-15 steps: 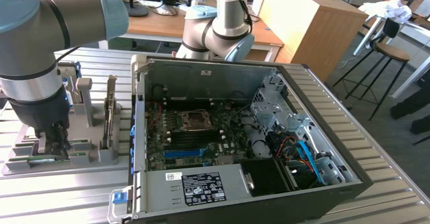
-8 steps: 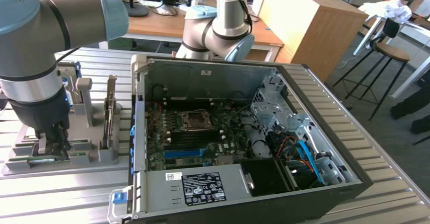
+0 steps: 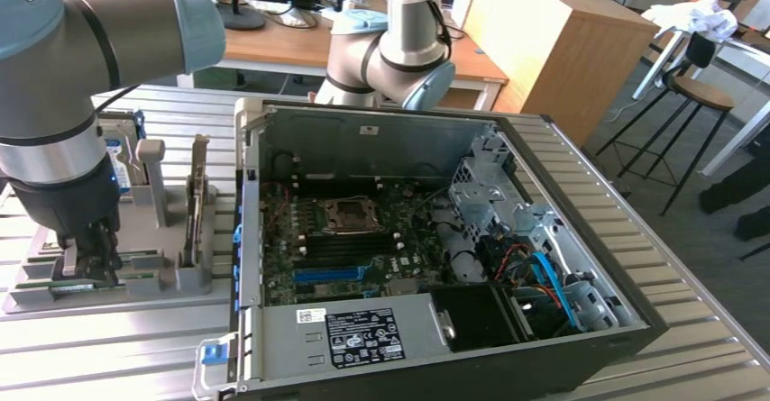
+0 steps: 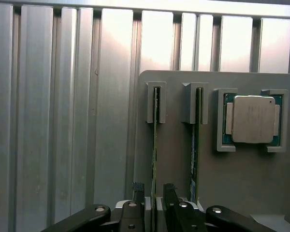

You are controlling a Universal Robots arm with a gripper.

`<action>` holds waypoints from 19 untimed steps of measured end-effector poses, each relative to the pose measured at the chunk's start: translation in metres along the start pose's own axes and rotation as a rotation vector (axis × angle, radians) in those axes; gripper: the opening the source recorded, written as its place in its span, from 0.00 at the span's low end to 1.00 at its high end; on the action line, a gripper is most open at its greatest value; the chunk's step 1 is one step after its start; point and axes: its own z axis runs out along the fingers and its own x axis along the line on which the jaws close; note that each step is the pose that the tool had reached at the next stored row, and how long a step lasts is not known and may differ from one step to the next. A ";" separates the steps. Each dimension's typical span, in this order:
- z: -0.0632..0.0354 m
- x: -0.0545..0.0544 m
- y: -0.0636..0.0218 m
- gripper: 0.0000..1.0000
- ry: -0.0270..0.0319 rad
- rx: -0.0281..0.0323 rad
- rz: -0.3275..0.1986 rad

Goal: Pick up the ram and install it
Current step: 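Pick up the ram and move it above insertion slot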

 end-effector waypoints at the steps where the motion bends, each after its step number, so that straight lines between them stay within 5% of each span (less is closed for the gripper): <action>1: 0.0004 0.000 0.0002 0.30 -0.0001 0.0001 0.000; 19: 0.0028 0.000 0.0006 0.30 0.0002 -0.0002 0.000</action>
